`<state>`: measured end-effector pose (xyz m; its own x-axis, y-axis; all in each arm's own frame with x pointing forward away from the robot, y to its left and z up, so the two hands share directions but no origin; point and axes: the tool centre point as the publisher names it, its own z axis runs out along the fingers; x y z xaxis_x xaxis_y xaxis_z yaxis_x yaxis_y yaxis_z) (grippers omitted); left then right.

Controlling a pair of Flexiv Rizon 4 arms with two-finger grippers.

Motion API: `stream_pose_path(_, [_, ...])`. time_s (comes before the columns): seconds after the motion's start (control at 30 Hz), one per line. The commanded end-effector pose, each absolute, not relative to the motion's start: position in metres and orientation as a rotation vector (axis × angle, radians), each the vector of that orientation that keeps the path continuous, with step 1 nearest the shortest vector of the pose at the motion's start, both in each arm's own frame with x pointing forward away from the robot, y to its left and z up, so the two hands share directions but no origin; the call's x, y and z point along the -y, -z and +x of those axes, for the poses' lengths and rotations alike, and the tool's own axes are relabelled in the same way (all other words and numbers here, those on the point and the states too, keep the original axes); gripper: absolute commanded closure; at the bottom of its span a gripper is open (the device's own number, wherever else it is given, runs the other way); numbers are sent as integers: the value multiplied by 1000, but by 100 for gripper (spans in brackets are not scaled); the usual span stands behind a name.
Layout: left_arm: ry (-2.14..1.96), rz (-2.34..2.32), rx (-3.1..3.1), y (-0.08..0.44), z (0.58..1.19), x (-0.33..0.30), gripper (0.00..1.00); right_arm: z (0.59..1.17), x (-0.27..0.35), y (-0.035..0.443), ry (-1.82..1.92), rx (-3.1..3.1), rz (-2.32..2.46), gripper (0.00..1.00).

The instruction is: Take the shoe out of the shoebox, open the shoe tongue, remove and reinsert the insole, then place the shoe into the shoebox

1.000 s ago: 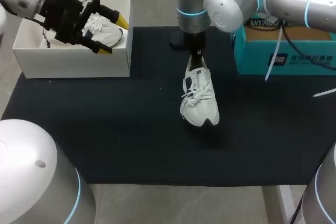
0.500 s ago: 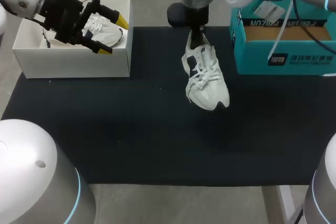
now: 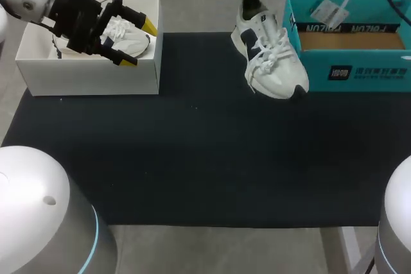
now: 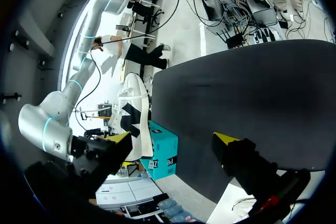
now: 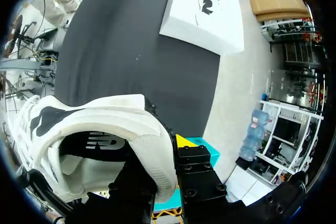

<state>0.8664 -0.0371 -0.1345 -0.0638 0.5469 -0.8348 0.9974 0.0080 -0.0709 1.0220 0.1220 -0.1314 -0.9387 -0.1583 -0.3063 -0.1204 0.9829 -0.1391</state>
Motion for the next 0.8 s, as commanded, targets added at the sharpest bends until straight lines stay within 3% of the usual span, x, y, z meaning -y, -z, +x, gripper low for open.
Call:
stream_pose_path(0.03, [938, 1602, -1678, 134, 866, 37, 0, 1007, -127, 104, 180, -2785, -185, 100])
stream_pose_path(0.5, [938, 1602, -1678, 134, 866, 37, 0, 1007, -127, 104, 180, -2785, -185, 100])
stream_pose_path(0.8, [938, 1602, -1678, 134, 866, 37, 0, 1032, -25, 86, 248, -2750, -84, 100])
